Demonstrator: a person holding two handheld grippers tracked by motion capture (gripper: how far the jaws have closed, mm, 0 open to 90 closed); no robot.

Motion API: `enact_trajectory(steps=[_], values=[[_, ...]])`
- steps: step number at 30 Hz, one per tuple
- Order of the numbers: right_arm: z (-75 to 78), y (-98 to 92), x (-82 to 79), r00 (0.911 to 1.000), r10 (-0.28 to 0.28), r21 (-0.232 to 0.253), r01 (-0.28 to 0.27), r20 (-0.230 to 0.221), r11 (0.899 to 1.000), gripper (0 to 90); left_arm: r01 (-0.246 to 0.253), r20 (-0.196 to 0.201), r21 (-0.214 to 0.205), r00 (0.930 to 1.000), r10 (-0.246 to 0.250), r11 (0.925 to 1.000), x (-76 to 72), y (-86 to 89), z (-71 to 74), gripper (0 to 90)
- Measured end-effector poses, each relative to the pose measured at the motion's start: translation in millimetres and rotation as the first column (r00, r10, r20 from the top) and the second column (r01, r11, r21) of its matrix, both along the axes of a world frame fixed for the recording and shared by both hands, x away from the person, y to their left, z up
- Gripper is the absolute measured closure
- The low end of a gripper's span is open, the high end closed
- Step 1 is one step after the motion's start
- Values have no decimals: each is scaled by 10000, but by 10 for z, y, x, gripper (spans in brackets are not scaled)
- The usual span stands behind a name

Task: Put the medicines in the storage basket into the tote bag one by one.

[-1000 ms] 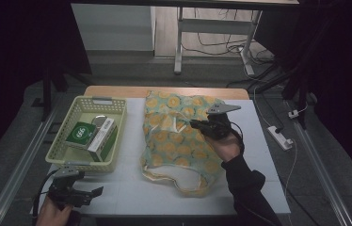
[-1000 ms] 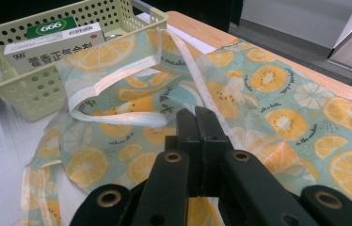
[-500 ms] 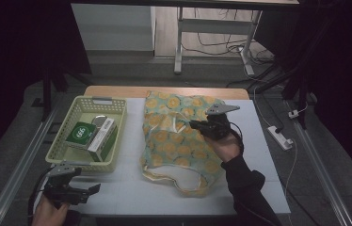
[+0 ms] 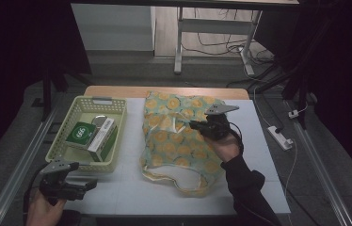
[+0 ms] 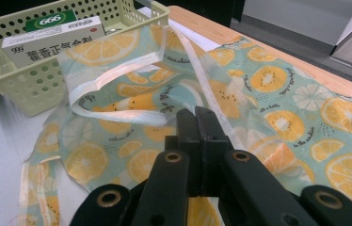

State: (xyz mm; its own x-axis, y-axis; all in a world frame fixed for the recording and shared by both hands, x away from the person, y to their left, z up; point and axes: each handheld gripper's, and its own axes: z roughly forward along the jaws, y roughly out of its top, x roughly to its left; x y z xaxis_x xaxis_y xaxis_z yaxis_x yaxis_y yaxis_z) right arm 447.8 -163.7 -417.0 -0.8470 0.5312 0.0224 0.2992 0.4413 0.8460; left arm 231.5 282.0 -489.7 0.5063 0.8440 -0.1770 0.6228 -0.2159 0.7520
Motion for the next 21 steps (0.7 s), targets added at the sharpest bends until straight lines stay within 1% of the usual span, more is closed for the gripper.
enact_trajectory(steps=[5,8,11,15,18,21], values=[[-1,-1,2,10000,0,-5,0,-1,10000,900,-125,295,1,9995,125,9999,35,31,58,0],[1,-3,2,10000,-18,4,18,15,10000,900,-365,492,58,9981,361,9993,67,66,91,0],[4,-8,4,10000,-22,14,22,8,10000,900,-621,699,-108,9956,627,9980,102,115,111,0],[-2,-8,9,10000,-27,17,27,-14,10000,900,-843,762,-75,9935,846,9964,148,167,129,0],[-7,-5,11,10000,-35,10,35,-21,10000,900,-938,712,-31,9930,937,9956,193,195,146,0],[-9,-3,13,10000,-16,-22,15,-28,10000,900,-1071,719,176,9918,1056,9941,242,213,168,0]])
